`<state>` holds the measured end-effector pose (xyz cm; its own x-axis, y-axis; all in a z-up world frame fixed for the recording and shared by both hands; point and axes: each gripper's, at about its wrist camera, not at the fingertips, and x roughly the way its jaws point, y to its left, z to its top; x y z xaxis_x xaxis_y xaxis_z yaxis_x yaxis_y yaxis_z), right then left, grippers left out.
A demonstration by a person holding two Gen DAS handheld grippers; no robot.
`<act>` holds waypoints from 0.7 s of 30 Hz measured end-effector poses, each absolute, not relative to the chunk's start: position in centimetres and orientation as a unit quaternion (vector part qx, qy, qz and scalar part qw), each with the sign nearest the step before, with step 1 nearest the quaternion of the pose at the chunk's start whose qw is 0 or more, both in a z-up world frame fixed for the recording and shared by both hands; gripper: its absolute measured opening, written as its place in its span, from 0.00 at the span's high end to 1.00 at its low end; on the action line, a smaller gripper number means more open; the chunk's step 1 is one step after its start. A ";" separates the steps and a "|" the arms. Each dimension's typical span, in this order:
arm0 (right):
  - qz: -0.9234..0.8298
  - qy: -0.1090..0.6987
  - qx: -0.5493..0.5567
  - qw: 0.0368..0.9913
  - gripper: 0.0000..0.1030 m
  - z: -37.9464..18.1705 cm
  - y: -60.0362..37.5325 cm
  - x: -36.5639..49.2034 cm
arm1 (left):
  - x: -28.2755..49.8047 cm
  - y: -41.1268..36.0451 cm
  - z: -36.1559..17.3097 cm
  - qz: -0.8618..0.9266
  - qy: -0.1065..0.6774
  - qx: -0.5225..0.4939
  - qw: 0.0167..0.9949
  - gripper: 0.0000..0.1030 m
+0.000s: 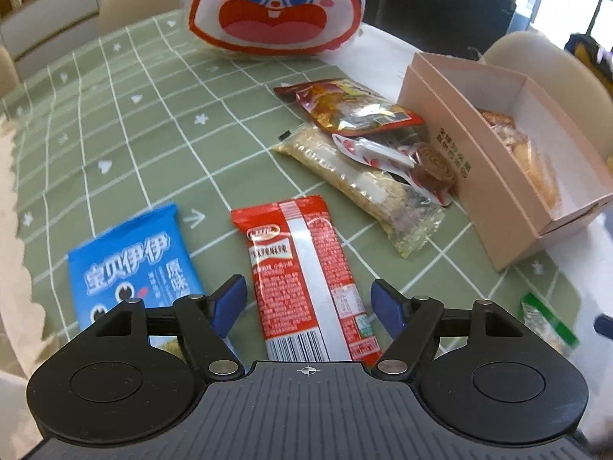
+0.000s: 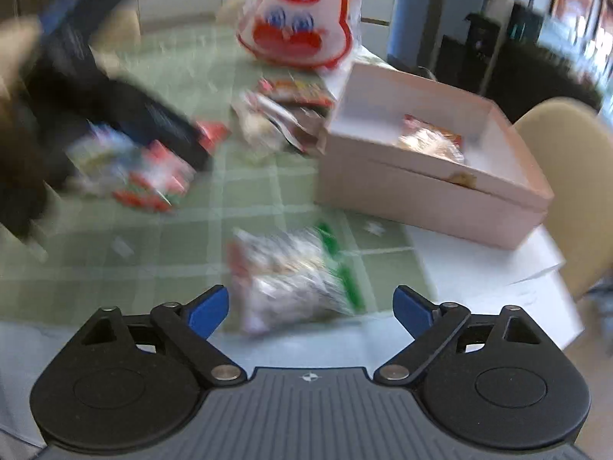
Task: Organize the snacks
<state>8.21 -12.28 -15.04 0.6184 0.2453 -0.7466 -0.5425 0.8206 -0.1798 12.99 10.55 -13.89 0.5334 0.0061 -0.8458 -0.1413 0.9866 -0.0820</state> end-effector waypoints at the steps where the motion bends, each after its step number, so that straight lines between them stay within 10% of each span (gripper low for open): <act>1: 0.201 0.366 -0.226 0.880 0.10 -15.4 -12.5 8.2 | 12.8 11.0 -13.8 0.040 0.481 -0.084 0.872 0.25; 21: 0.219 0.403 -0.100 0.883 0.10 -14.2 -12.7 9.4 | 13.1 10.9 -14.0 0.056 0.443 -0.087 0.890 0.43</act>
